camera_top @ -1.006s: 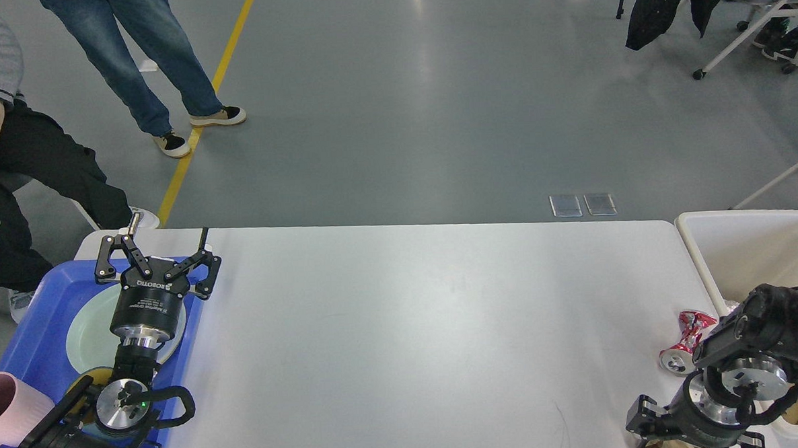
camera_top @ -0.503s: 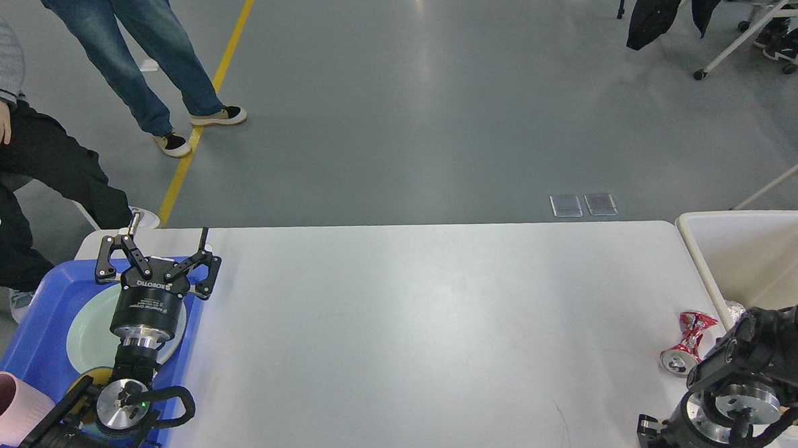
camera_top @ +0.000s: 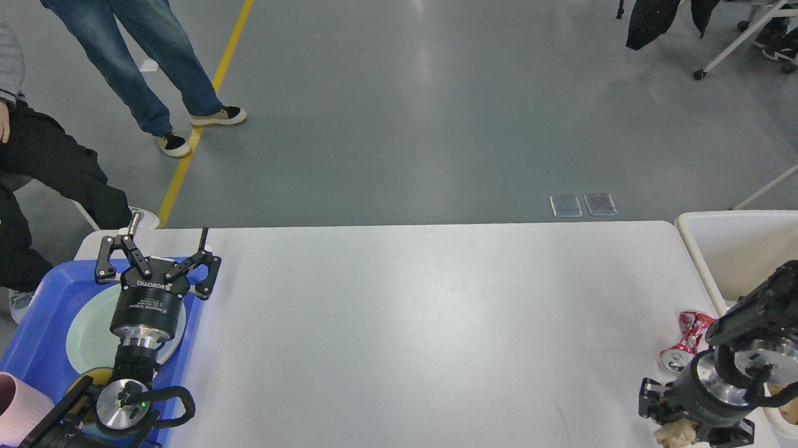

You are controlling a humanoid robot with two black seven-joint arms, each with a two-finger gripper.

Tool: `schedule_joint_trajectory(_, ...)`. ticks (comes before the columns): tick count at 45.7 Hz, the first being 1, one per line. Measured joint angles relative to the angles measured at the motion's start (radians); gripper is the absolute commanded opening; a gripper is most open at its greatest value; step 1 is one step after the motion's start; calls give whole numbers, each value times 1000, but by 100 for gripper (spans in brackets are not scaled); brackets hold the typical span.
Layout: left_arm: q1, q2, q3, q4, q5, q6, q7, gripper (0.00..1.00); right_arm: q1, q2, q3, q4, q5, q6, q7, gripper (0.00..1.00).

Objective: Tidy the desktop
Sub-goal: 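Move the right gripper down onto the beige cloth and grasp it, then lift the beige cloth and drop it into the white bin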

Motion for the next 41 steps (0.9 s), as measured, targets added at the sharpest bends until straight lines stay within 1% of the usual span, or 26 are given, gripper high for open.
schedule_joint_trajectory(5,0,0,0,0,0,0,0,96,141,-17,-13,58,25,93,0,0)
schedule_joint_trajectory(10,0,0,0,0,0,0,0,96,321,-18,-36,124,50,200,-1,0)
schedule_joint_trajectory(13,0,0,0,0,0,0,0,96,433,-8,-59,173,58,238,-2,0)
schedule_joint_trajectory(20,0,0,0,0,0,0,0,96,665,53,-114,274,63,273,-4,0)
schedule_joint_trajectory(24,0,0,0,0,0,0,0,96,753,70,-134,301,62,298,-7,0)
schedule_joint_trajectory(27,0,0,0,0,0,0,0,96,803,73,-142,316,62,306,-21,0)
schedule_joint_trajectory(33,0,0,0,0,0,0,0,96,851,68,-153,323,61,294,-43,0)
schedule_joint_trajectory(41,0,0,0,0,0,0,0,96,863,58,-171,308,63,278,-44,0)
